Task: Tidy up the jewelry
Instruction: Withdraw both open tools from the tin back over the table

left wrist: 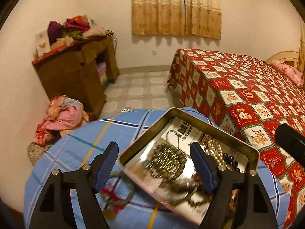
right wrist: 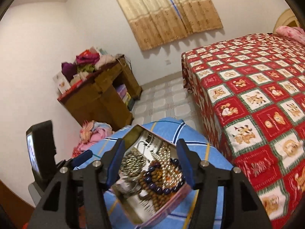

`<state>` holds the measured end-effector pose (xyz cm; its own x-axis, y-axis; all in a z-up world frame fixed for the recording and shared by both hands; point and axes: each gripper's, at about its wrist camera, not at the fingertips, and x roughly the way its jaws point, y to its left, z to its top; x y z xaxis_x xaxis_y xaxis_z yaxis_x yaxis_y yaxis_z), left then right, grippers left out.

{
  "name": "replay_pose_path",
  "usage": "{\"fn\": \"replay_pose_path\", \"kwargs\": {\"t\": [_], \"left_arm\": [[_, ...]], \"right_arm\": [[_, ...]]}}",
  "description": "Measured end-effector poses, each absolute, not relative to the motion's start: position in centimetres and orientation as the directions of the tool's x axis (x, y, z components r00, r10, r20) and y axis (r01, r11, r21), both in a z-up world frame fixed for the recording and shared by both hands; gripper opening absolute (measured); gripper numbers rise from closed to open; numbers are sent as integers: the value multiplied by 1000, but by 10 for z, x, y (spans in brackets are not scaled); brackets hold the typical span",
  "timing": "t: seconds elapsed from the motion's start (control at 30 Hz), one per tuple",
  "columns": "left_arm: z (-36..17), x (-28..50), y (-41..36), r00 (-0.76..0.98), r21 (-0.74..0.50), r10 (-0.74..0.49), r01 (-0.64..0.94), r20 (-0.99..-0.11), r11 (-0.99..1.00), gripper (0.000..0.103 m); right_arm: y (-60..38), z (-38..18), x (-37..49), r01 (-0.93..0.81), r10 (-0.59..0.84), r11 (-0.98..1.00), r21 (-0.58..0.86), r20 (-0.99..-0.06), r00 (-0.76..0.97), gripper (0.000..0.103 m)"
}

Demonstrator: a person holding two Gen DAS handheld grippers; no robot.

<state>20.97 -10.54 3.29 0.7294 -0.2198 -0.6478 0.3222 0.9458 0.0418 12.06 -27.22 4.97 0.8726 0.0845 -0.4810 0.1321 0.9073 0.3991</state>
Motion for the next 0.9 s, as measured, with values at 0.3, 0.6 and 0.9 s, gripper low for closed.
{"fn": "replay_pose_path", "kwargs": {"t": [0.3,0.6,0.9], "left_arm": [[49,150,-65,761,93,-149,264,-631,960,78],[36,105,-20,762,108,-91,207,-641,972,78],[19,62,34,763,48,-88,153,-641,987,78]], "right_arm": [[-236,64,64,119,90,902,414,-451,888,59],[-206,41,31,111,128,901,419,-503,855,59],[-189,36,-1,108,98,928,356,-515,851,59]]}}
